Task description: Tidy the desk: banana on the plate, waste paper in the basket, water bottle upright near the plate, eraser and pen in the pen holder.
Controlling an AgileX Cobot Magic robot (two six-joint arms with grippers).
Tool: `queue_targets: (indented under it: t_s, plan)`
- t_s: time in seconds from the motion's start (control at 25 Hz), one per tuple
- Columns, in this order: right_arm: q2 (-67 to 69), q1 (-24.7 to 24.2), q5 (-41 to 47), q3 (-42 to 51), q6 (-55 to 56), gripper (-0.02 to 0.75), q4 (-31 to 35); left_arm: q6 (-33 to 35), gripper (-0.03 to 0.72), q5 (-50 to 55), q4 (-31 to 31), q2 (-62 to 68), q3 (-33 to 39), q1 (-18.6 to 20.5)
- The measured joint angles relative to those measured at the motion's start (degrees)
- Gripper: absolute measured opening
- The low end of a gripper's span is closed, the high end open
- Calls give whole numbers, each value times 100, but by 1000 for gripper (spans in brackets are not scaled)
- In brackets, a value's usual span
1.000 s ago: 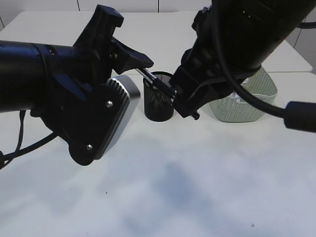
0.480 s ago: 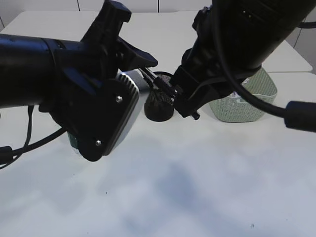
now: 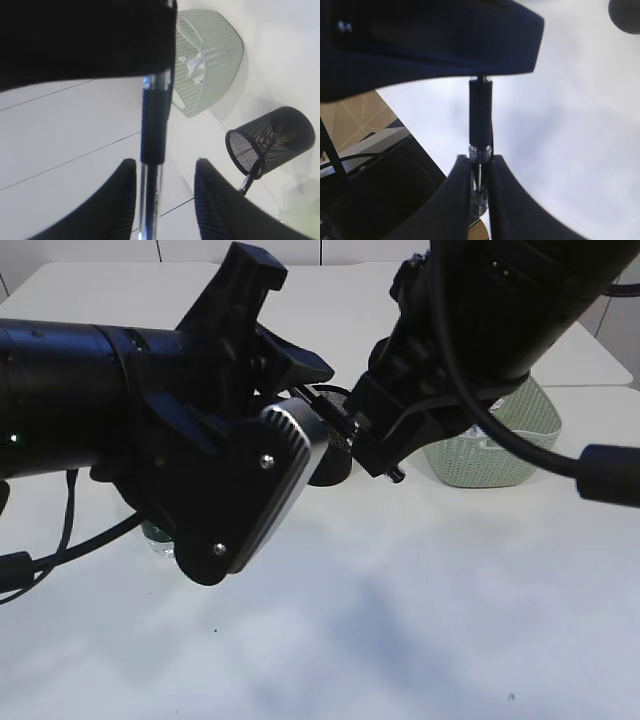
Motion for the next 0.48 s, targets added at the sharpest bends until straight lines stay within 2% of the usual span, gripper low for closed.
queue_targets:
  t_s: [0.2,0.48]
  plan:
    - [0,0,0,0,0,45,0,0,247,28,0,0,0,0]
    - [0,0,0,0,0,45,0,-1,138,37,0,0,0,0]
